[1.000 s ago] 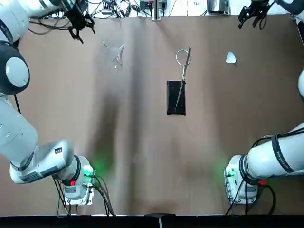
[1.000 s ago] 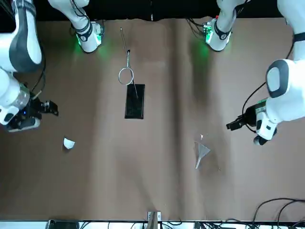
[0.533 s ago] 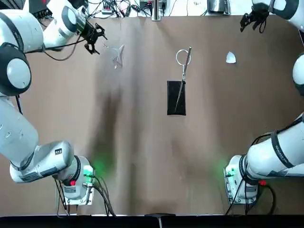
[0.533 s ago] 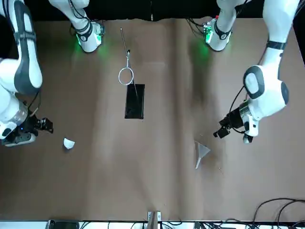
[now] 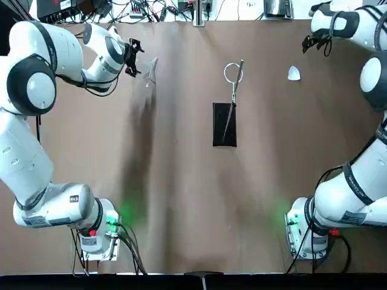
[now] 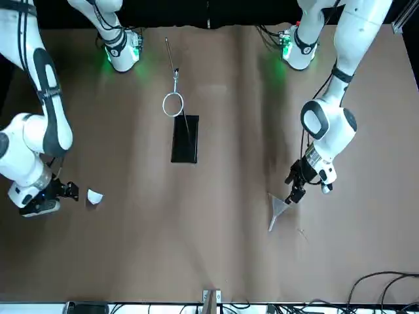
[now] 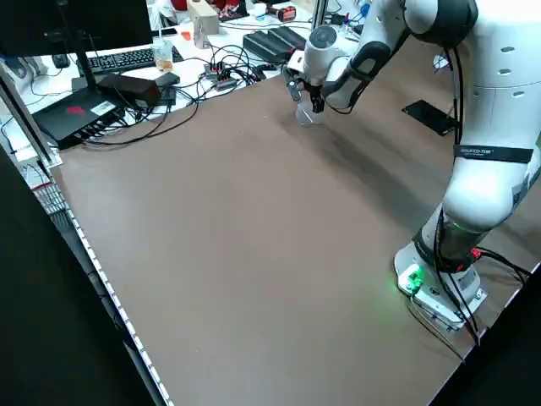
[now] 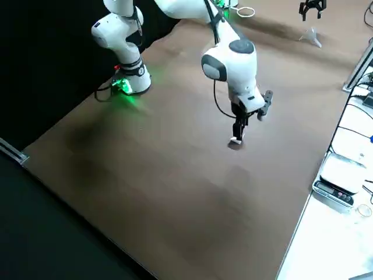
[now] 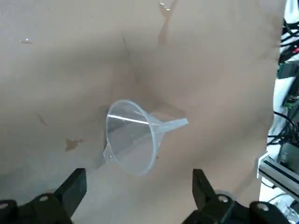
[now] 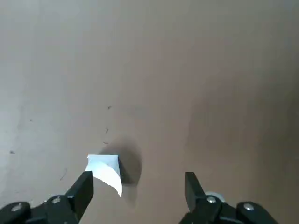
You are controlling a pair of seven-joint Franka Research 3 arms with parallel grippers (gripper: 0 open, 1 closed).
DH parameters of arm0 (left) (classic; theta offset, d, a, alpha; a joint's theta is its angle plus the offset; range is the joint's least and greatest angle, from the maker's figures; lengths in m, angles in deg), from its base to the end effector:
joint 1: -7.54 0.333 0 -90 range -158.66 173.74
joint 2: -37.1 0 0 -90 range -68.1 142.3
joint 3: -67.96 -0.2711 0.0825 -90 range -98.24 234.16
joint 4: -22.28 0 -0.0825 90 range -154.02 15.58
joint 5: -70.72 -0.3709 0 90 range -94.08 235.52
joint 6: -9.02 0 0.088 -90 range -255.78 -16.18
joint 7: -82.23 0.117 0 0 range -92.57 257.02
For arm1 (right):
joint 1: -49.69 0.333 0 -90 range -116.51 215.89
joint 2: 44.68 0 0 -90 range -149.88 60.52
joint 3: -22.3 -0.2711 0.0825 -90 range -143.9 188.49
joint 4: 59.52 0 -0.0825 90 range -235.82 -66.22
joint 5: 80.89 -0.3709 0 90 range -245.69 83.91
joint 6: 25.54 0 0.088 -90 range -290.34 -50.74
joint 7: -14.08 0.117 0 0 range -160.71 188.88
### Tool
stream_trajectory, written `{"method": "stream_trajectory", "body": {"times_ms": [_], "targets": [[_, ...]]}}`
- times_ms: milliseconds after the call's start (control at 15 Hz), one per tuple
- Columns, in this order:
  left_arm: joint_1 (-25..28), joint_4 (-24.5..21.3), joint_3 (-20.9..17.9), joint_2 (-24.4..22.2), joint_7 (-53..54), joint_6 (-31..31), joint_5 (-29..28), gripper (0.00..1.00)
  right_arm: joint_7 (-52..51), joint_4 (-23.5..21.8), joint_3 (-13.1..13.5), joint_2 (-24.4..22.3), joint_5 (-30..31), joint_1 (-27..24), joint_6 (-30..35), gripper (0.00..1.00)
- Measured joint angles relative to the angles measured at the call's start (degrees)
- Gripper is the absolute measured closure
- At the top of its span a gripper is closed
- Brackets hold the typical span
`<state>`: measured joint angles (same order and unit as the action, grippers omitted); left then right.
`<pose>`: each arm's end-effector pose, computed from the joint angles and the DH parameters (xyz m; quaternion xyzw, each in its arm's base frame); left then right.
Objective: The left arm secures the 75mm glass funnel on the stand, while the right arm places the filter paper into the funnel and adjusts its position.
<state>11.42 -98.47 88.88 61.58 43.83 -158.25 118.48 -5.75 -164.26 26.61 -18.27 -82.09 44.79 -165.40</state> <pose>0.5656 -0.1272 0.2105 0.7862 0.5498 0.0356 0.2799 0.6251 -0.0988 0.2556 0.9929 0.0900 0.0719 0.0280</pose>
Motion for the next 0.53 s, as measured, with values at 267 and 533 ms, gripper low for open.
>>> {"method": "stream_trajectory", "body": {"times_ms": [267,533], "targets": [[0.12,1.44,-0.1,1.73,-0.06,-0.41,0.02,0.0,-0.1,-0.49,-0.11,2.89,0.0,0.01,-0.23,0.15],[-0.38,3.22,-0.07,3.59,-0.13,-1.5,0.02,0.0,-0.22,-1.53,-0.1,3.91,0.0,0.0,-0.23,0.17]]}}
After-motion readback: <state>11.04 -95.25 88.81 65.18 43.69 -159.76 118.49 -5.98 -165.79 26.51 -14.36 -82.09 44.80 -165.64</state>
